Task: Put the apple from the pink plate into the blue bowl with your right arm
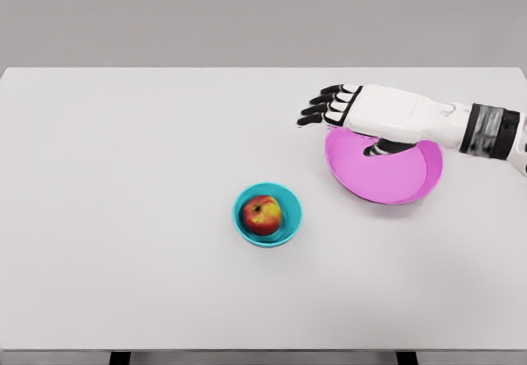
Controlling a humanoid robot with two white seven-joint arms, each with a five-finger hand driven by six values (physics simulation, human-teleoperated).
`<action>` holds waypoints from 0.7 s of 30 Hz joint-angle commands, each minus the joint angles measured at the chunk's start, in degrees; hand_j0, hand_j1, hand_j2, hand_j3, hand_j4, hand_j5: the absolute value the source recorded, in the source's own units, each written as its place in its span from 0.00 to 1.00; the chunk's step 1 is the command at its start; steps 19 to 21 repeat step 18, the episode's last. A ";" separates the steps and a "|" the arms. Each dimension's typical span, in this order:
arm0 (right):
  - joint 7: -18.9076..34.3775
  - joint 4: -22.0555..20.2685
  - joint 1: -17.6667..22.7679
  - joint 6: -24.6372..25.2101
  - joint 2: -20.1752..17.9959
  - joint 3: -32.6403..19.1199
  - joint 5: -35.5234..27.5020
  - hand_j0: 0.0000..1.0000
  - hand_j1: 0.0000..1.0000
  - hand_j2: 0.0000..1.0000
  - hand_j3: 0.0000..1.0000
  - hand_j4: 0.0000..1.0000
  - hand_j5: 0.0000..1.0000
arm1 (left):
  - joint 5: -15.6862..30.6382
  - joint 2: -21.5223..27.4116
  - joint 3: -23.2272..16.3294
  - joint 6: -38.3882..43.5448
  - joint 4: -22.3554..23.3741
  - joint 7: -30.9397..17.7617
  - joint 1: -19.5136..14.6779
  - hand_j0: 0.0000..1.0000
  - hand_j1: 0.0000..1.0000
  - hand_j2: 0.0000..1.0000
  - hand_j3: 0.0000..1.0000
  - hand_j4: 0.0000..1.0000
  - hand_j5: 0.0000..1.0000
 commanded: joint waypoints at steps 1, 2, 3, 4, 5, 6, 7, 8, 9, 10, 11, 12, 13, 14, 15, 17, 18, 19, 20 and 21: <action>-0.04 2.48 0.09 0.20 -3.66 -6.63 -0.43 1.00 1.00 1.00 1.00 1.00 1.00 | 0.00 0.00 0.02 0.00 0.00 0.00 0.00 1.00 1.00 1.00 1.00 1.00 1.00; -0.04 4.68 0.27 0.20 -4.72 -6.90 -0.34 1.00 1.00 1.00 1.00 1.00 1.00 | 0.00 0.00 0.02 0.00 0.00 -0.09 0.00 1.00 1.00 1.00 1.00 1.00 1.00; -0.04 5.82 0.35 0.20 -4.72 -7.07 -0.34 1.00 1.00 1.00 1.00 1.00 1.00 | 0.00 0.00 0.02 0.00 0.00 -0.01 0.00 1.00 1.00 1.00 1.00 1.00 1.00; -0.04 8.55 1.76 0.20 -4.20 -10.49 -0.26 1.00 1.00 1.00 1.00 1.00 1.00 | 0.00 0.00 0.02 0.00 0.00 0.00 0.00 1.00 1.00 1.00 1.00 1.00 1.00; -0.04 9.87 3.95 0.20 -4.02 -14.36 -0.25 1.00 1.00 1.00 1.00 1.00 1.00 | 0.00 0.00 0.02 0.00 0.00 0.00 0.00 1.00 1.00 1.00 1.00 1.00 1.00; -0.04 9.96 6.06 0.20 -4.02 -17.35 -0.25 1.00 1.00 1.00 1.00 1.00 1.00 | 0.00 0.00 0.02 0.00 0.00 0.00 0.00 1.00 1.00 1.00 1.00 1.00 1.00; -0.04 9.96 7.29 0.20 -4.11 -18.06 -0.25 1.00 1.00 1.00 1.00 1.00 1.00 | 0.00 0.00 0.02 0.09 0.00 0.00 0.00 1.00 1.00 1.00 1.00 1.00 1.00; -0.04 9.96 8.61 0.20 -4.02 -18.24 -0.25 1.00 1.00 1.00 1.00 1.00 1.00 | 0.00 0.00 0.02 0.00 0.00 0.00 0.00 1.00 1.00 1.00 1.00 1.00 1.00; -0.04 10.05 9.67 0.20 -4.02 -18.24 -0.17 1.00 1.00 1.00 1.00 1.00 1.00 | 0.00 0.00 0.02 0.00 0.00 0.00 0.00 1.00 1.00 1.00 1.00 1.00 1.00; -0.04 10.40 9.94 0.20 -3.93 -18.24 -0.17 1.00 1.00 1.00 1.00 1.00 1.00 | 0.00 0.00 0.02 0.00 0.00 0.00 0.00 1.00 1.00 1.00 1.00 1.00 1.00; -0.04 10.75 10.20 0.20 -3.84 -18.24 -0.17 1.00 1.00 1.00 1.00 1.00 1.00 | 0.00 0.00 0.02 0.00 0.00 -0.09 0.00 1.00 1.00 1.00 1.00 1.00 1.00; -0.04 11.19 10.64 0.20 -3.49 -18.24 -0.17 1.00 1.00 1.00 1.00 1.00 1.00 | 0.00 0.00 0.02 0.00 0.00 0.00 0.00 1.00 1.00 1.00 1.00 1.00 1.00; -0.04 11.19 10.99 0.20 -2.35 -18.24 -0.08 1.00 1.00 1.00 1.00 1.00 1.00 | 0.00 0.00 0.02 0.00 0.00 0.00 0.00 1.00 1.00 1.00 1.00 1.00 1.00; -0.04 11.19 10.99 0.20 -1.65 -18.24 0.01 1.00 1.00 1.00 1.00 1.00 1.00 | 0.00 0.00 0.02 0.00 0.00 0.00 0.00 1.00 1.00 1.00 1.00 1.00 1.00; -0.04 11.19 10.99 0.20 -1.38 -18.06 0.10 1.00 1.00 1.00 1.00 1.00 1.00 | 0.00 0.00 0.02 0.00 0.00 -0.09 0.00 1.00 1.00 1.00 1.00 1.00 1.00; -0.04 11.28 11.25 0.20 -1.29 -18.06 0.18 1.00 1.00 1.00 1.00 1.00 1.00 | 0.00 0.00 -0.07 0.00 0.00 0.00 0.00 1.00 1.00 1.00 1.00 1.00 1.00; -0.04 11.28 11.25 0.20 -1.29 -18.06 0.27 1.00 1.00 1.00 1.00 1.00 1.00 | -0.09 0.00 -0.07 0.00 0.00 0.00 0.00 1.00 1.00 1.00 1.00 1.00 1.00; -0.04 11.28 11.25 0.20 -1.29 -18.06 0.27 1.00 1.00 1.00 1.00 1.00 1.00 | -0.09 0.00 -0.07 0.00 0.00 0.00 0.00 1.00 1.00 1.00 1.00 1.00 1.00; -0.04 11.28 11.25 0.20 -1.29 -18.06 0.27 1.00 1.00 1.00 1.00 1.00 1.00 | -0.09 0.00 -0.07 0.00 0.00 0.00 0.00 1.00 1.00 1.00 1.00 1.00 1.00; -0.04 11.28 11.25 0.20 -1.29 -18.06 0.27 1.00 1.00 1.00 1.00 1.00 1.00 | -0.09 0.00 -0.07 0.00 0.00 0.00 0.00 1.00 1.00 1.00 1.00 1.00 1.00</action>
